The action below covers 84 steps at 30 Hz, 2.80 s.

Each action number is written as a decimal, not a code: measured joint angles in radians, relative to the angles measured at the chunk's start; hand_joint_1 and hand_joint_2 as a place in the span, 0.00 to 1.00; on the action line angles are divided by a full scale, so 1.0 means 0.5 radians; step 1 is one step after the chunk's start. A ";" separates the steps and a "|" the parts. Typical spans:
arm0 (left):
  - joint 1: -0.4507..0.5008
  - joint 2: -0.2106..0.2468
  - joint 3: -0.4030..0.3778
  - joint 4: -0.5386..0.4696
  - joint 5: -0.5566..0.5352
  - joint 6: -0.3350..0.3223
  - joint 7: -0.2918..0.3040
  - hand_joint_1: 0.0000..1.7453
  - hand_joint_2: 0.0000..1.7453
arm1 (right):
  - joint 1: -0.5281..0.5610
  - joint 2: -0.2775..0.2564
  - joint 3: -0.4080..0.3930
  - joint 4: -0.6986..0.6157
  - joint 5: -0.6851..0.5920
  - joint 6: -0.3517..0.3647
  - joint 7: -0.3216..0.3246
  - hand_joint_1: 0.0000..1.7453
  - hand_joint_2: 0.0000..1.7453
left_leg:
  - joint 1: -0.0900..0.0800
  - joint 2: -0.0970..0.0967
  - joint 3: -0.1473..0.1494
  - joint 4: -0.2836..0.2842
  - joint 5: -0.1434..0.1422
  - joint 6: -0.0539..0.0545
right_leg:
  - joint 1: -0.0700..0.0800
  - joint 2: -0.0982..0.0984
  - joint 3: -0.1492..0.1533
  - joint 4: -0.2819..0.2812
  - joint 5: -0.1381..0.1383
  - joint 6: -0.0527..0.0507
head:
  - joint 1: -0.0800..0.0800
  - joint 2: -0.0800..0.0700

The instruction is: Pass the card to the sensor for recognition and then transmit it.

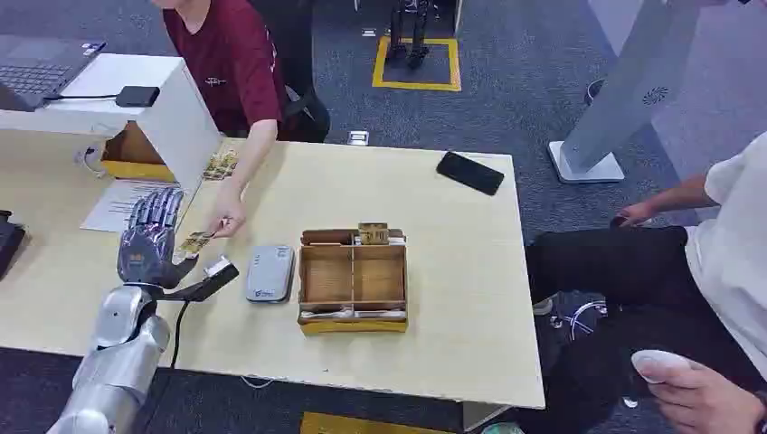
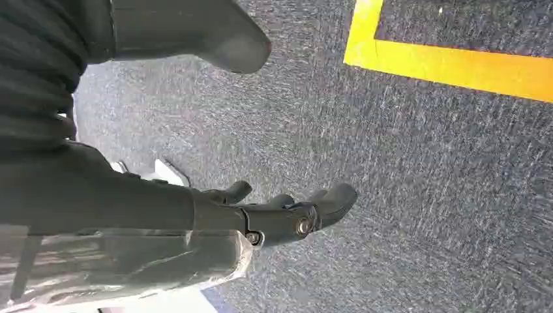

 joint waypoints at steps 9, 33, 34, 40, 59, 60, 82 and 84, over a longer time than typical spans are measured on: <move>-0.002 -0.001 0.014 0.023 0.137 0.001 -0.128 1.00 1.00 | 0.000 0.000 -0.009 0.000 0.032 0.000 -0.012 0.00 1.00 | 0.000 0.000 0.000 0.000 0.000 0.000 | 0.000 0.000 0.000 0.000 0.000 0.000 | 0.000 0.000; -0.090 -0.053 0.122 0.227 0.730 -0.011 -0.522 1.00 1.00 | -0.004 0.002 -0.047 0.000 0.100 0.005 -0.014 0.00 1.00 | 0.000 0.000 0.000 0.000 0.000 0.000 | 0.000 0.000 0.000 0.000 0.000 0.000 | 0.000 0.000; -0.102 -0.062 0.125 0.237 0.837 -0.062 -0.548 1.00 1.00 | -0.005 0.002 -0.049 0.000 0.106 0.006 -0.018 0.00 1.00 | 0.000 0.000 0.000 0.000 0.000 0.000 | 0.000 0.000 0.000 0.000 0.000 0.000 | 0.000 0.000; -0.133 -0.121 0.127 0.186 1.574 -0.698 -0.532 1.00 1.00 | -0.006 0.013 -0.105 0.000 0.147 0.012 -0.020 0.00 1.00 | 0.000 0.000 0.000 0.002 0.000 0.000 | 0.000 0.000 0.000 0.000 0.000 0.000 | 0.000 0.000; 0.041 -0.194 -0.266 -0.236 2.309 -1.537 -0.143 1.00 1.00 | -0.001 0.063 -0.330 0.000 0.195 -0.008 -0.037 0.00 1.00 | 0.000 0.001 0.000 0.001 0.000 0.000 | 0.000 0.002 0.000 0.000 0.001 0.001 | 0.000 0.000; 0.050 -0.182 -0.286 -0.236 2.309 -1.537 -0.148 1.00 1.00 | 0.002 0.064 -0.338 0.000 0.198 -0.008 -0.037 0.00 1.00 | 0.000 0.001 0.000 0.001 0.000 0.000 | 0.000 0.002 0.000 0.000 0.000 0.001 | 0.000 0.000; 0.069 -0.138 -0.402 -0.146 1.910 -1.081 -0.102 1.00 1.00 | 0.001 0.079 -0.401 0.000 0.284 -0.008 -0.054 0.00 1.00 | 0.000 0.000 0.000 0.002 0.000 0.000 | 0.000 0.001 0.000 0.000 0.001 0.001 | 0.000 0.000; 0.044 -0.137 -0.402 -0.108 1.910 -1.069 -0.102 1.00 1.00 | 0.001 0.079 -0.403 0.000 0.291 -0.008 -0.054 0.00 1.00 | 0.000 0.000 0.000 0.002 0.000 0.000 | 0.000 0.001 0.000 0.000 0.001 0.001 | 0.000 0.000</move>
